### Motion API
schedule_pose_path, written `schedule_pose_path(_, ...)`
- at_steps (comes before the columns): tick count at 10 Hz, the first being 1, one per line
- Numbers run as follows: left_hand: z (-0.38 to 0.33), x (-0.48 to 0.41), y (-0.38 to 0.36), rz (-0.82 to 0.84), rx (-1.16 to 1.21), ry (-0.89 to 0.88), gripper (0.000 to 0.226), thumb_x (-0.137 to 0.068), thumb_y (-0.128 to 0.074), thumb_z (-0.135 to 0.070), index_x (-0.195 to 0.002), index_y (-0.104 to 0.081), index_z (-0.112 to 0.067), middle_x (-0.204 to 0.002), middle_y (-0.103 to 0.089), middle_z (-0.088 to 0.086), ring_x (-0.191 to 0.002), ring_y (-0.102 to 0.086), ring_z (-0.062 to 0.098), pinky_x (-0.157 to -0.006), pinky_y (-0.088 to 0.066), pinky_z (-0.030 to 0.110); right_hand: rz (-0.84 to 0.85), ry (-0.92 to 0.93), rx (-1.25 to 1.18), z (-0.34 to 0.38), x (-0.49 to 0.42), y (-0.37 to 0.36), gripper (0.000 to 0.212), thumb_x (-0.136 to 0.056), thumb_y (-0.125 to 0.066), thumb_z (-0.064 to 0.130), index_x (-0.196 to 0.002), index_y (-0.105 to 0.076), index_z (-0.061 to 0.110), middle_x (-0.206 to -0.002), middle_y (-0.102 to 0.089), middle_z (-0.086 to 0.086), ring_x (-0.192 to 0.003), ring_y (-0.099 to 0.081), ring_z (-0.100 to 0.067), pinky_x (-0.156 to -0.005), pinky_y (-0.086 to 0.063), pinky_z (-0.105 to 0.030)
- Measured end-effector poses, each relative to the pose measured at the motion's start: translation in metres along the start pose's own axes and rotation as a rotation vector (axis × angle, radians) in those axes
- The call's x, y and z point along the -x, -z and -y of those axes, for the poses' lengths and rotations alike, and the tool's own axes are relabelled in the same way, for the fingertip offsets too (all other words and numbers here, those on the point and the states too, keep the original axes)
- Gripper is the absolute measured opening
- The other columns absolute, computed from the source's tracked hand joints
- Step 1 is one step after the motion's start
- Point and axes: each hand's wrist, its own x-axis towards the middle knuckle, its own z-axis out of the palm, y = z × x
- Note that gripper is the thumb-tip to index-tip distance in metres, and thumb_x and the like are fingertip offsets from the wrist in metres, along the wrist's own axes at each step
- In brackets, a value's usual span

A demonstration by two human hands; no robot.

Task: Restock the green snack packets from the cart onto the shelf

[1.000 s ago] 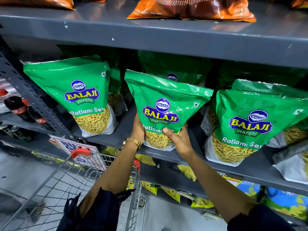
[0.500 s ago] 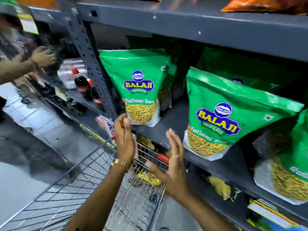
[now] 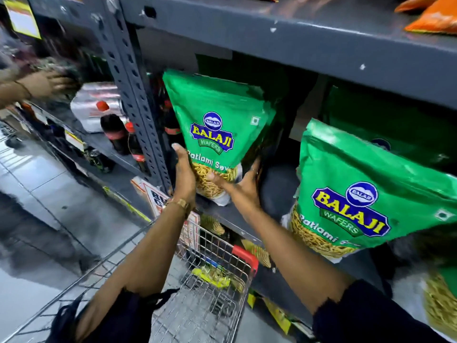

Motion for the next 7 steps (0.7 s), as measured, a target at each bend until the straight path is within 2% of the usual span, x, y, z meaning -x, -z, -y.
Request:
schedule_pose_path(1,-0.002,-0.012,0.002,0.056,0.002,0.028,0.072,-0.093,-0.011,-0.067,-0.107,-0.07,-0.027,-0.121,-0.07,0.006,-0.114,-0.066,0.021,-0.102,-0.049,0.036,-0.005,0.038,-0.026,-0.007,0.002,-0.009,0.14,-0.043,-0.093,0.041,-0.152,-0.007,0.022,-0.154,-0.04,-0.003,-0.141,-0.041,-0.014,-0.117,-0.037,-0.039)
schedule_pose_path(2,-0.001,-0.02,-0.001,0.063,0.015,0.029,0.071,-0.093,-0.013,-0.068,-0.106,-0.07,-0.028,-0.122,-0.069,0.008,-0.115,-0.066,0.024,-0.101,-0.05,0.038,-0.017,0.123,-0.03,-0.016,0.001,-0.015,0.1,-0.051,-0.093,0.03,-0.128,-0.031,0.046,-0.129,-0.06,0.02,-0.121,-0.056,0.004,-0.103,-0.049,-0.021)
schedule_pose_path(3,0.004,-0.025,-0.004,0.06,0.048,0.031,0.071,-0.09,-0.016,-0.07,-0.102,-0.074,-0.031,-0.113,-0.075,0.002,-0.108,-0.07,0.02,-0.093,-0.055,0.035,-0.049,0.12,-0.053,-0.016,0.001,-0.019,0.104,-0.054,-0.093,0.024,-0.135,-0.03,0.04,-0.136,-0.057,0.009,-0.125,-0.055,-0.001,-0.106,-0.048,-0.026)
schedule_pose_path(4,0.005,-0.027,-0.003,0.058,0.06,0.036,0.069,-0.087,-0.02,-0.072,-0.092,-0.078,-0.034,-0.101,-0.078,-0.004,-0.102,-0.072,0.018,-0.088,-0.058,0.034,-0.033,0.096,-0.095,-0.015,0.001,-0.019,0.11,-0.054,-0.093,0.024,-0.142,-0.026,0.03,-0.143,-0.053,-0.004,-0.13,-0.055,-0.015,-0.11,-0.046,-0.044)
schedule_pose_path(5,0.004,-0.025,-0.002,0.016,0.032,0.026,0.069,-0.085,-0.021,-0.074,-0.088,-0.078,-0.035,-0.104,-0.076,0.002,-0.105,-0.071,0.024,-0.101,-0.052,0.046,0.015,0.074,-0.096,-0.016,0.001,-0.016,0.108,-0.058,-0.092,0.019,-0.144,-0.026,0.024,-0.137,-0.06,-0.002,-0.125,-0.06,-0.015,-0.106,-0.05,-0.04)
schedule_pose_path(6,0.001,-0.016,-0.002,-0.035,-0.065,0.015,0.072,-0.078,-0.019,-0.08,-0.09,-0.076,-0.039,-0.101,-0.076,-0.006,-0.108,-0.069,0.023,-0.102,-0.051,0.045,0.036,0.03,-0.034,-0.007,0.008,-0.009,0.123,-0.055,-0.094,0.036,-0.15,-0.016,0.029,-0.152,-0.045,-0.003,-0.137,-0.047,-0.012,-0.113,-0.041,-0.041)
schedule_pose_path(7,0.018,0.003,0.005,-0.033,-0.107,-0.02,0.089,-0.074,-0.016,-0.085,-0.131,-0.057,-0.032,-0.134,-0.063,0.0,-0.128,-0.055,0.022,-0.114,-0.037,0.048,-0.031,0.011,0.136,-0.002,0.033,0.0,0.145,-0.044,-0.081,0.073,-0.15,0.013,0.04,-0.161,-0.001,0.018,-0.134,-0.006,0.026,-0.116,-0.014,-0.023)
